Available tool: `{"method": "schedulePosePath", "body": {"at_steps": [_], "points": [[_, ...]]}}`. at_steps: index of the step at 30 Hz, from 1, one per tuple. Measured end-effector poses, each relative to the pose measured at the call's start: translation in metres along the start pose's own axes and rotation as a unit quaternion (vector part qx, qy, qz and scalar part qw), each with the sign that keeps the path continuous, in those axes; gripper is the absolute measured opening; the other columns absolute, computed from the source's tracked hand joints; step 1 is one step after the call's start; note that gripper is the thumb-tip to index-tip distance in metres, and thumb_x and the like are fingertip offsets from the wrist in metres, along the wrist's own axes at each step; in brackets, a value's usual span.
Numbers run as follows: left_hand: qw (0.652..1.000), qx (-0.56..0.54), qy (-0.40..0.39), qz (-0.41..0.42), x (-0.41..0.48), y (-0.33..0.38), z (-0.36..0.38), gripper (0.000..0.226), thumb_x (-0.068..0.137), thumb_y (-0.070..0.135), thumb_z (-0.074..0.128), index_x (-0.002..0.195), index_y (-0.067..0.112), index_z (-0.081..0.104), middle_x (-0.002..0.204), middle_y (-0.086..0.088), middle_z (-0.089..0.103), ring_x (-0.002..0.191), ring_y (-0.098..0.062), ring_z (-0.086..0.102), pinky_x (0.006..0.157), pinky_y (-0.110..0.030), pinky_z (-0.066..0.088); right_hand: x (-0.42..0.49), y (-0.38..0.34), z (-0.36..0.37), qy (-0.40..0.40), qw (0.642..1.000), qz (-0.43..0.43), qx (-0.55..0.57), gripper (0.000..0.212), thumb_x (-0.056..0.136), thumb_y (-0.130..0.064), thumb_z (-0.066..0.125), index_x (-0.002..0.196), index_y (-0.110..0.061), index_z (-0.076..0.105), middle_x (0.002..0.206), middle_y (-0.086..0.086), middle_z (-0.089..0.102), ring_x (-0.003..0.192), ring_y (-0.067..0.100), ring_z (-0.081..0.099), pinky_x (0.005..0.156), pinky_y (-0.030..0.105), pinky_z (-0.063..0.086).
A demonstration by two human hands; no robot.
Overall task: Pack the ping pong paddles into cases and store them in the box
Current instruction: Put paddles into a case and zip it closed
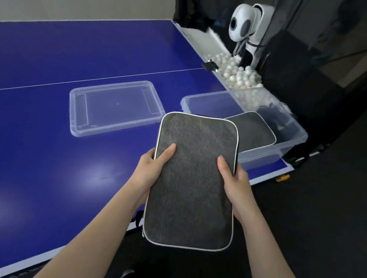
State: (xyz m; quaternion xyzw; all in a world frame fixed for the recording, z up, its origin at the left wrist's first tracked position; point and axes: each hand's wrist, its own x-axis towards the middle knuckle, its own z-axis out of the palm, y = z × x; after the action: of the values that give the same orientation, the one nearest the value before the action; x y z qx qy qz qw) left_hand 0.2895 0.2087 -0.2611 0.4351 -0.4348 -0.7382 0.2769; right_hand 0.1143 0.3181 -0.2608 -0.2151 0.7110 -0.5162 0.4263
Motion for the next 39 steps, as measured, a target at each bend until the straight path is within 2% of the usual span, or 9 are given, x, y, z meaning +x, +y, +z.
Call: {"method": "schedulePosePath", "body": {"at_steps": [5,12,18,22,26,30,32,35,39], "points": [[1.0,-0.009,0.003,0.003,0.021,0.003,0.032,0.046,0.078,0.047,0.073,0.109,0.015,0.062,0.095,-0.004,0.076,0.087,-0.021,0.073,0.063,-0.032,0.059,0.024,-0.01,-0.028,0.0,1.0,-0.002,0.0,0.066,0.083,-0.061,0.054,0.137,-0.025,0.041,0.101,-0.017,0.05,0.085,-0.001,0.049,0.069,0.021,0.043],[1.0,-0.024,-0.006,-0.012,0.086,0.008,0.073,0.069,0.066,0.055,0.077,0.118,0.014,0.059,0.1,-0.004,0.075,0.09,-0.022,0.073,0.066,-0.035,0.059,0.088,-0.033,-0.064,-0.011,1.0,-0.018,-0.014,0.069,0.082,-0.062,0.055,0.139,-0.025,0.042,0.107,-0.016,0.055,0.091,0.001,0.052,0.069,0.022,0.044],[0.998,-0.063,0.006,-0.032,0.148,0.025,0.107,0.063,0.068,0.052,0.077,0.116,0.015,0.06,0.097,-0.004,0.075,0.087,-0.021,0.073,0.063,-0.035,0.059,0.147,-0.07,-0.09,-0.031,0.999,-0.015,-0.025,0.064,0.064,-0.071,0.059,0.118,-0.036,0.052,0.103,-0.015,0.062,0.094,0.005,0.06,0.066,0.023,0.047],[0.995,-0.093,0.02,-0.019,0.17,0.036,0.124,0.063,0.067,0.053,0.077,0.115,0.017,0.06,0.097,-0.002,0.075,0.088,-0.021,0.073,0.064,-0.036,0.06,0.18,-0.091,-0.109,-0.052,0.998,0.0,-0.038,0.05,0.071,-0.07,0.059,0.111,-0.043,0.049,0.107,-0.017,0.059,0.097,0.005,0.058,0.069,0.024,0.045],[0.98,-0.173,0.104,0.001,0.188,0.041,0.137,0.059,0.072,0.052,0.075,0.119,0.018,0.06,0.105,-0.005,0.074,0.094,-0.025,0.072,0.081,-0.05,0.058,0.201,-0.091,-0.133,-0.059,0.998,0.019,-0.028,0.059,0.06,-0.073,0.059,0.109,-0.04,0.06,0.115,-0.012,0.065,0.104,0.008,0.06,0.076,0.025,0.047],[0.937,-0.253,0.234,0.046,0.201,0.041,0.16,0.047,0.081,0.052,0.069,0.114,0.021,0.058,0.108,-0.001,0.071,0.094,-0.021,0.071,0.078,-0.044,0.059,0.217,-0.077,-0.133,-0.05,0.968,0.057,0.237,0.064,0.073,-0.057,0.06,0.126,-0.02,0.061,0.121,0.006,0.068,0.114,0.026,0.063,0.092,0.044,0.05],[0.914,-0.294,0.276,0.054,0.205,0.039,0.176,0.043,0.081,0.053,0.068,0.111,0.023,0.058,0.107,0.002,0.071,0.094,-0.019,0.07,0.078,-0.042,0.058,0.222,-0.073,-0.118,-0.043,0.953,0.077,0.288,0.071,0.067,-0.056,0.066,0.128,-0.019,0.058,0.122,0.008,0.067,0.112,0.028,0.063,0.095,0.049,0.047],[0.884,-0.329,0.325,0.068,0.209,0.035,0.199,0.044,0.081,0.054,0.068,0.113,0.026,0.057,0.107,0.005,0.07,0.095,-0.017,0.07,0.079,-0.041,0.058,0.228,-0.072,-0.099,-0.038,0.953,0.092,0.285,0.071,0.061,-0.056,0.077,0.122,-0.024,0.061,0.113,0.0,0.072,0.1,0.022,0.07,0.08,0.042,0.058],[0.882,-0.315,0.343,0.066,0.215,0.027,0.224,0.054,0.08,0.054,0.068,0.123,0.027,0.053,0.112,0.006,0.069,0.097,-0.015,0.069,0.081,-0.04,0.058,0.252,-0.073,-0.114,-0.004,0.96,0.082,0.269,0.05,0.073,-0.036,0.08,0.119,-0.023,0.064,0.105,-0.005,0.074,0.088,0.015,0.073,0.061,0.032,0.059]]}}
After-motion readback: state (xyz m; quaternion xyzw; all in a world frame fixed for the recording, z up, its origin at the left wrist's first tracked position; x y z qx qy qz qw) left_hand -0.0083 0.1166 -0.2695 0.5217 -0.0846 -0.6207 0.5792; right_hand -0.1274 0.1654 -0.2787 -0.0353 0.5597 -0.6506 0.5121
